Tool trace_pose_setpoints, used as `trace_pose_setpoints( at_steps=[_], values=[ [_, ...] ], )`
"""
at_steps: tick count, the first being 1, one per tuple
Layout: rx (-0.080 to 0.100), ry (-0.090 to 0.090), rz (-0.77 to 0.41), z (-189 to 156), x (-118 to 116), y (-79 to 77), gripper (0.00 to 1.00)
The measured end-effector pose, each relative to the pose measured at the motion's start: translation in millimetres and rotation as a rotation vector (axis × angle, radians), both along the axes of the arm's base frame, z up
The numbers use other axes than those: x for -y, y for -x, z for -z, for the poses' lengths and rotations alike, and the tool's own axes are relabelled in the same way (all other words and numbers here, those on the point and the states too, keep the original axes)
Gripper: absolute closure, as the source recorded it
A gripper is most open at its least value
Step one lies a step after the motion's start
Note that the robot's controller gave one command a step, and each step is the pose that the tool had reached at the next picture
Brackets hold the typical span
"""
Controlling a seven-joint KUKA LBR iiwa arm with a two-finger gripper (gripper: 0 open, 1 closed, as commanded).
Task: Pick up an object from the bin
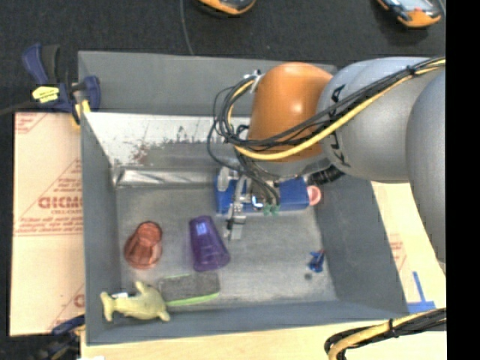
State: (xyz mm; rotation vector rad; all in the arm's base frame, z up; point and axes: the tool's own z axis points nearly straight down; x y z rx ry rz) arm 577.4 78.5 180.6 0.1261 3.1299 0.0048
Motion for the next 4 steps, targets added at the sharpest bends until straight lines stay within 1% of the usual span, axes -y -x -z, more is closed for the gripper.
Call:
trace_pose_setpoints(
  at_steps=[1, 2, 3, 4],
  values=[
    [0.005, 0.001, -0.181, 18.6, -33.3, 32.0, 0.00],
    [0.006, 0.001, -0.199, 20.9, -40.9, 44.5, 0.00],
    [0.011, 0.006, -0.459, 35.9, -67.6, 21.5, 0.00],
    [0.005, 0.001, -0.365, 79.1, -34.4, 17.6, 0.00]
  ],
)
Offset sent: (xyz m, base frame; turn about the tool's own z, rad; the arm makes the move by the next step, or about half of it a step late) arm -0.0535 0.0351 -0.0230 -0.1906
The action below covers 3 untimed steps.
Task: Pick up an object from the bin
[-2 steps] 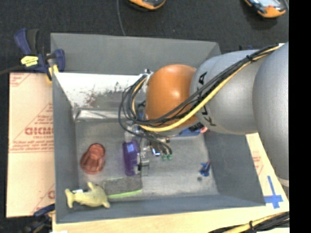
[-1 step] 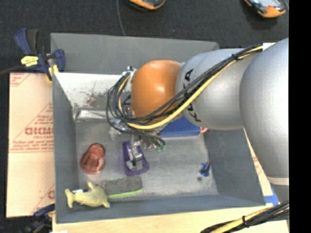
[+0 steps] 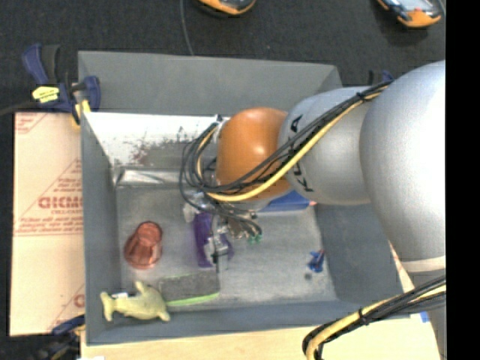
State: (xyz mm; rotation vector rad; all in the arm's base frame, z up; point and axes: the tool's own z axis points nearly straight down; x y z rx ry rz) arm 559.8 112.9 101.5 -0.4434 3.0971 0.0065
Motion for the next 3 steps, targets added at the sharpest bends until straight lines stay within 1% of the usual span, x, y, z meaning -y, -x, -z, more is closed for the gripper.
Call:
trace_pose_setpoints(
  at_steps=[1, 2, 3],
  values=[
    [0.013, 0.000, -0.044, 9.7, -36.8, 26.0, 0.00],
    [0.012, 0.002, -0.290, 8.1, -11.4, 16.0, 0.00],
    [0.014, -0.004, -0.029, -11.6, -22.6, -33.0, 0.00]
  ],
)
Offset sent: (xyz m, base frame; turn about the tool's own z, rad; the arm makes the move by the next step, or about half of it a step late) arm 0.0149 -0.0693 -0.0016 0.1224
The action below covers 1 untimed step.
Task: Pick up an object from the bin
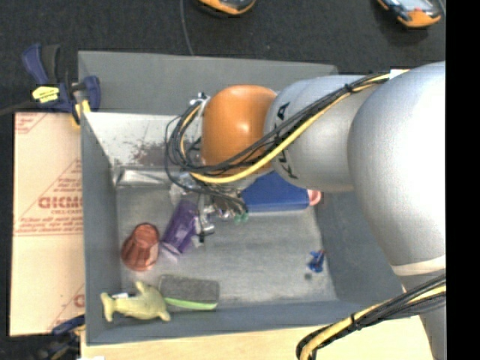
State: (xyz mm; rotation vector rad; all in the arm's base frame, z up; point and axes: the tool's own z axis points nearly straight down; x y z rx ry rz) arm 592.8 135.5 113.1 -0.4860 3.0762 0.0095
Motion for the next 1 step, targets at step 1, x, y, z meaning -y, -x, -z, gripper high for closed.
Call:
trace_pose_setpoints(
  at_steps=[1],
  values=[
    [-0.006, 0.007, -0.043, 22.7, 65.2, 8.1, 0.00]
  ],
)
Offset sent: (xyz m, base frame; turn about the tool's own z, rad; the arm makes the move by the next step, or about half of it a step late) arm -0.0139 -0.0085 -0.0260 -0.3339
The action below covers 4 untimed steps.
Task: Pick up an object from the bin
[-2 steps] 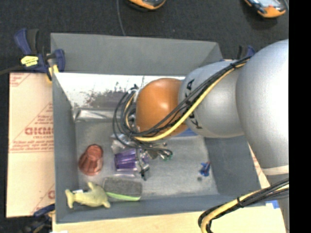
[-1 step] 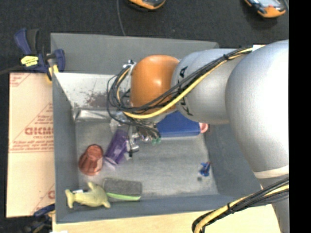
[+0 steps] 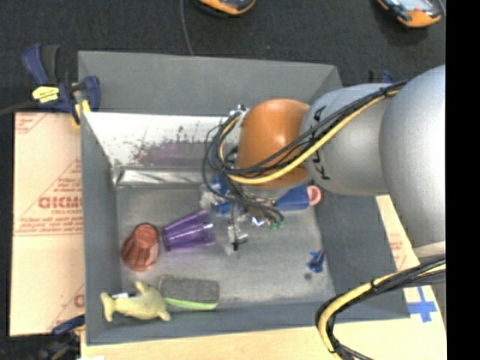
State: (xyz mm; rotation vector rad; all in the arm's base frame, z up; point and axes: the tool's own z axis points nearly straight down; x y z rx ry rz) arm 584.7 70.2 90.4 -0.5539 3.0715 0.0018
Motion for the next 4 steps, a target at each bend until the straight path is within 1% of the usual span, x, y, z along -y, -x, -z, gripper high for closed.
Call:
trace_pose_setpoints(
  at_steps=[1, 2, 3, 4],
  values=[
    [0.008, 0.002, -0.267, 2.2, -43.0, 3.0, 0.00],
    [0.005, 0.001, -0.140, 6.7, -50.8, -11.5, 0.00],
    [0.006, 0.002, -0.181, 6.1, -72.1, 2.6, 0.00],
    [0.016, 0.005, -0.243, 16.4, -78.0, 21.1, 1.00]
  ],
)
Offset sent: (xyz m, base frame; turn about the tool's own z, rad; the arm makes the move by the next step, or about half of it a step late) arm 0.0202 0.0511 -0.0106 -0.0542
